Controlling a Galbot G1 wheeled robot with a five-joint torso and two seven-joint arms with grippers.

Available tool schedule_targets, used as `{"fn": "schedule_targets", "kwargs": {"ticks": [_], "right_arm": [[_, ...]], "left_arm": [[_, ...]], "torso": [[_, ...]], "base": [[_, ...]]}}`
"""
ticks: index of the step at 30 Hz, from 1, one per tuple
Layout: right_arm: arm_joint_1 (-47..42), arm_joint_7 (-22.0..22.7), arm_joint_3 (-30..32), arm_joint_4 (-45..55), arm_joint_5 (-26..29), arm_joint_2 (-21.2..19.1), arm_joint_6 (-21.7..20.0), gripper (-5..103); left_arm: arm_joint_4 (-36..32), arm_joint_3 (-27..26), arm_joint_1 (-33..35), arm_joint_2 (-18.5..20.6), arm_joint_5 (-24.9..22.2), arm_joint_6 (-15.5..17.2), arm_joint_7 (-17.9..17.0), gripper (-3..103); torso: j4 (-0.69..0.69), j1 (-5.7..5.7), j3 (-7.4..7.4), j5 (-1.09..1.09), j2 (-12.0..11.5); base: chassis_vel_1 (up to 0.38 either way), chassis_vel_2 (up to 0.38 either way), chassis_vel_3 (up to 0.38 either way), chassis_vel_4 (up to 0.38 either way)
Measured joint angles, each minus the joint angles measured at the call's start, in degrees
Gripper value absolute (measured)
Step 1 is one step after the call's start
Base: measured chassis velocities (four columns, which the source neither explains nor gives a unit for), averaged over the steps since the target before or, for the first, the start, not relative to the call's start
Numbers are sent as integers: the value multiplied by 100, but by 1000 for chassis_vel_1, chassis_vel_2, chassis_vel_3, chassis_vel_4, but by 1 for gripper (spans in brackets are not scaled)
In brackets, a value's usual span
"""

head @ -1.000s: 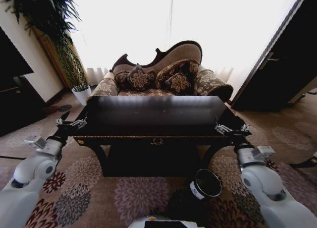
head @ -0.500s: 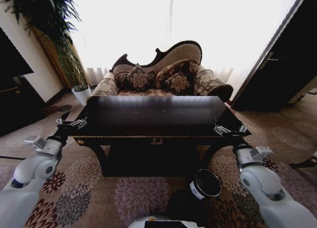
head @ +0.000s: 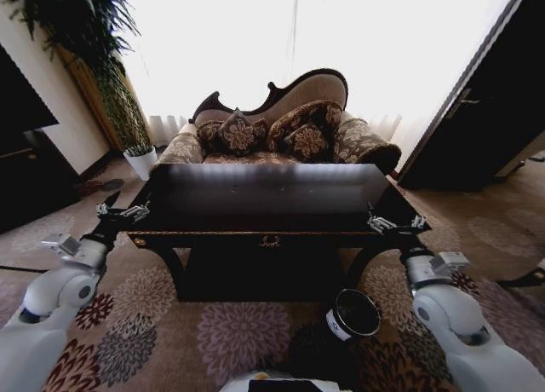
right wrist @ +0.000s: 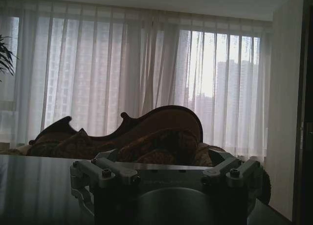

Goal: Move to the front of the table and place the trash on the table into the trash bin.

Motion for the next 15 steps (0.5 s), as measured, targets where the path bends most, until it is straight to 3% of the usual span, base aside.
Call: {"fn": "schedule_targets", "kwargs": {"ticks": [7,15], "right_arm": [[-1,-1,2,-2,-3,2,3,100],[-2,-1,3,-3,-4,4,6,100]], "left_arm": [[0,0,0,0,0,0,0,100],[0,0,0,0,0,0,0,100]], "torso": [[-1,-2,-1,0,0],[0,-5,-2,-1,2]], "base": [[211,-211,-209,215],[297,-307,-284,291]]}}
